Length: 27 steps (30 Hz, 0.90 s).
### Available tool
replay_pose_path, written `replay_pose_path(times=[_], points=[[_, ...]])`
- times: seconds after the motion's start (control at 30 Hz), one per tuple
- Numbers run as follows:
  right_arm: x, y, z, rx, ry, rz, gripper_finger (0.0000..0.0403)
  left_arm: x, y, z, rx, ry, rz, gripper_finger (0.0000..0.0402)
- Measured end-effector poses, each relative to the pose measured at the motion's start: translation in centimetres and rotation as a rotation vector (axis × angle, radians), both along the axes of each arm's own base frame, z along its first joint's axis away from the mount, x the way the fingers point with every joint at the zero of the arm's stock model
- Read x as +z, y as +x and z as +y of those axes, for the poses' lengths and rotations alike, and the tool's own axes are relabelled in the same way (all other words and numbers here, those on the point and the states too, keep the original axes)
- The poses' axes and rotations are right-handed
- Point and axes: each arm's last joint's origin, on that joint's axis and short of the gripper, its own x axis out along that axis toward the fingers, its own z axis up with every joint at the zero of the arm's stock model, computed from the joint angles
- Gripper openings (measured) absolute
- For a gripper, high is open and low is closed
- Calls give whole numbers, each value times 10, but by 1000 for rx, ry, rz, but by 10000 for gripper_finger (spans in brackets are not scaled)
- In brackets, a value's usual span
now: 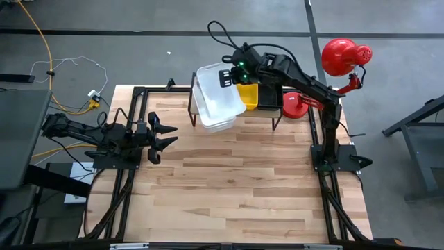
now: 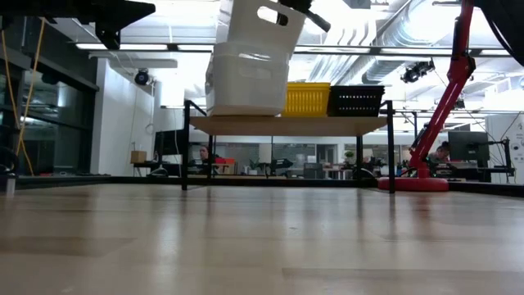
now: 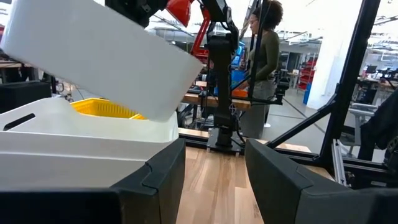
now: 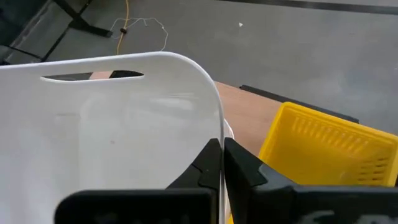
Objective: Stack baskets on shelf by color
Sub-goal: Stack the white bin into the other white bin on the shelf
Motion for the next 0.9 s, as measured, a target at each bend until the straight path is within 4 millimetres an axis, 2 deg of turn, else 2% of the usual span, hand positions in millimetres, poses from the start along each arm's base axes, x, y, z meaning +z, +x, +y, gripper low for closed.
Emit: replay_pose_path(times=[0.43,0.77,0.9], points=[[-16,12,-5,51,67,26,0,0,0,0,2,0,0,156],[-44,28,-17,4,52,129,0,0,0,0,11,0,4,156],[-47,30,-20,20,48,143,0,0,0,1,23,-2,4,156]])
